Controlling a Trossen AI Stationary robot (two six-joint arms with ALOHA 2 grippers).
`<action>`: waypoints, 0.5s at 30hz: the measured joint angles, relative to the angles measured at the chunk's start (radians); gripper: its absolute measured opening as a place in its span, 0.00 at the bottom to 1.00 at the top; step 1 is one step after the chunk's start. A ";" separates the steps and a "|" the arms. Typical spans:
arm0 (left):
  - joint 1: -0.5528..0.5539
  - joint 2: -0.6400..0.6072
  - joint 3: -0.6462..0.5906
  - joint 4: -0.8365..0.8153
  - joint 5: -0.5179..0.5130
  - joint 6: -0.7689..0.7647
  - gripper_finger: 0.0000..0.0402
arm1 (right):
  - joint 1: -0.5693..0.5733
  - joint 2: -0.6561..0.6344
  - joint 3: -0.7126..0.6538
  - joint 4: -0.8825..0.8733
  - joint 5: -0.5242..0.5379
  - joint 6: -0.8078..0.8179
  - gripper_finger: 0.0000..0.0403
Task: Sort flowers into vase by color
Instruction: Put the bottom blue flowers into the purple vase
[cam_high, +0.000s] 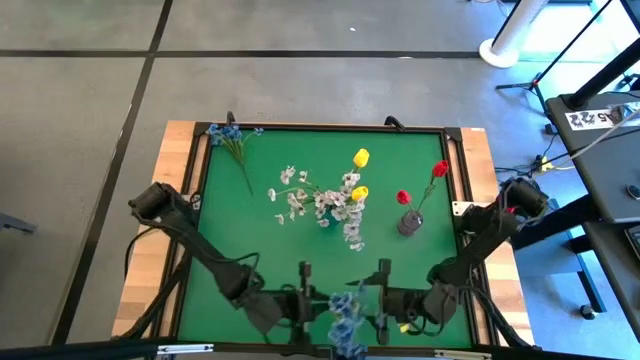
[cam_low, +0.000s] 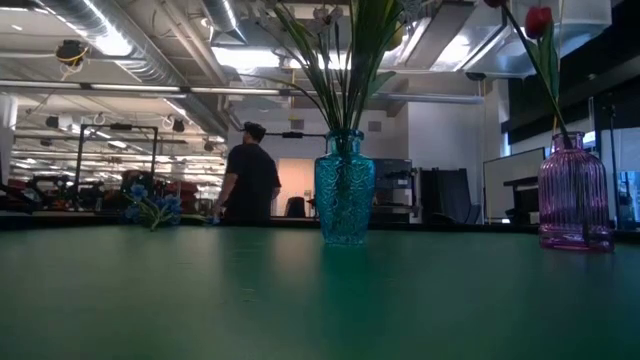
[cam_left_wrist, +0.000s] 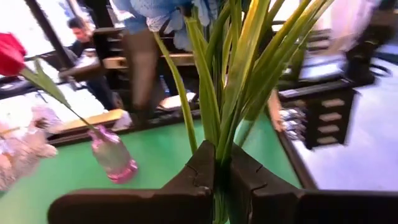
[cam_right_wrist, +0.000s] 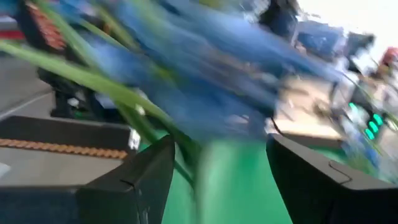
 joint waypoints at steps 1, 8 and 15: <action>0.014 0.007 0.000 0.021 0.000 0.006 0.02 | -0.006 0.006 0.000 0.031 -0.027 -0.018 0.63; 0.045 0.007 0.000 0.054 0.004 0.011 0.02 | -0.052 0.003 0.000 0.046 -0.135 -0.022 0.62; 0.058 0.006 0.000 0.046 0.005 0.027 0.11 | -0.078 0.003 0.001 0.054 -0.141 -0.011 0.42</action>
